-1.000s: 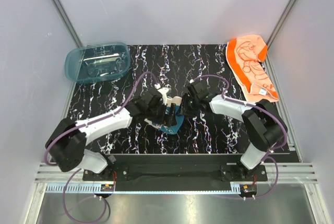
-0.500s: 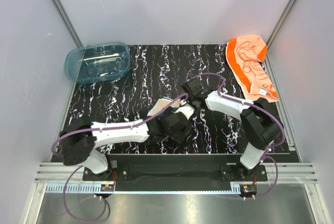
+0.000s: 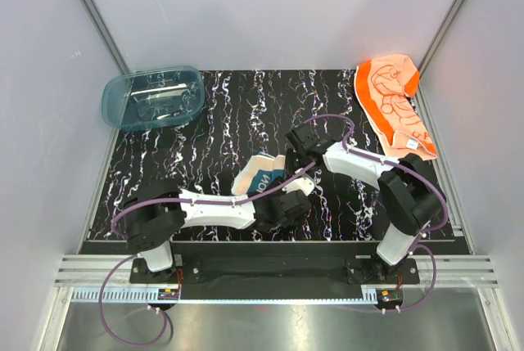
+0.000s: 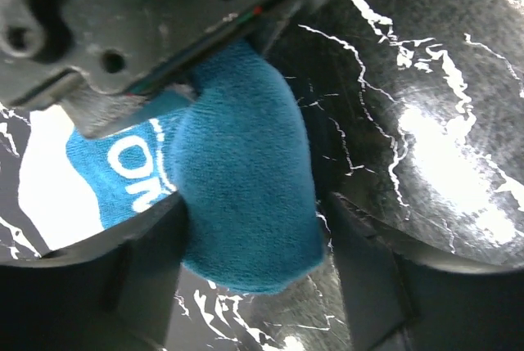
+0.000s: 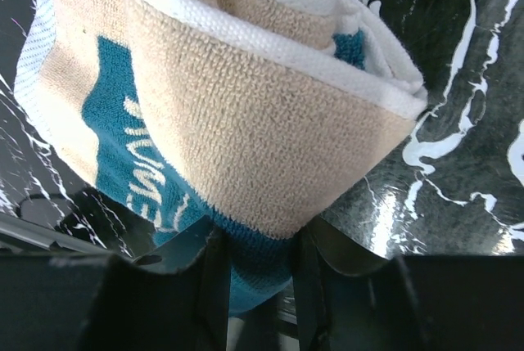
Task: Roll the towels
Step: Roll the towel
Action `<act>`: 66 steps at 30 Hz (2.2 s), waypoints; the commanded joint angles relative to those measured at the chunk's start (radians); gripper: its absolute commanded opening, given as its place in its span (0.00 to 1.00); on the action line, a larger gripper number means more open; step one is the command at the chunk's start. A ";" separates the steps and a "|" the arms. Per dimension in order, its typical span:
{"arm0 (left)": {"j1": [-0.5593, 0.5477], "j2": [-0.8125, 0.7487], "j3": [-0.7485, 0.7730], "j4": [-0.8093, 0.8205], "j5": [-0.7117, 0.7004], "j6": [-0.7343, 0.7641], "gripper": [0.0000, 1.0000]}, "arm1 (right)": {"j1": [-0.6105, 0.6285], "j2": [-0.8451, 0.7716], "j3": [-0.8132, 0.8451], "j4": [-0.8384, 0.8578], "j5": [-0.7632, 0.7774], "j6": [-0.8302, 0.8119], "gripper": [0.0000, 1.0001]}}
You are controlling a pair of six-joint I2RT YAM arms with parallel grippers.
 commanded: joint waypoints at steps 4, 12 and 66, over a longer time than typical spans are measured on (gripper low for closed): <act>0.013 0.019 -0.017 0.069 0.031 0.003 0.33 | 0.017 -0.050 0.022 -0.130 -0.011 -0.044 0.32; 0.082 -0.030 -0.072 0.110 0.185 0.007 0.12 | 0.015 -0.058 0.032 -0.189 0.036 -0.034 0.80; 0.782 0.030 -0.500 1.045 1.396 -0.720 0.29 | -0.078 -0.006 -0.252 0.637 -0.180 0.127 0.59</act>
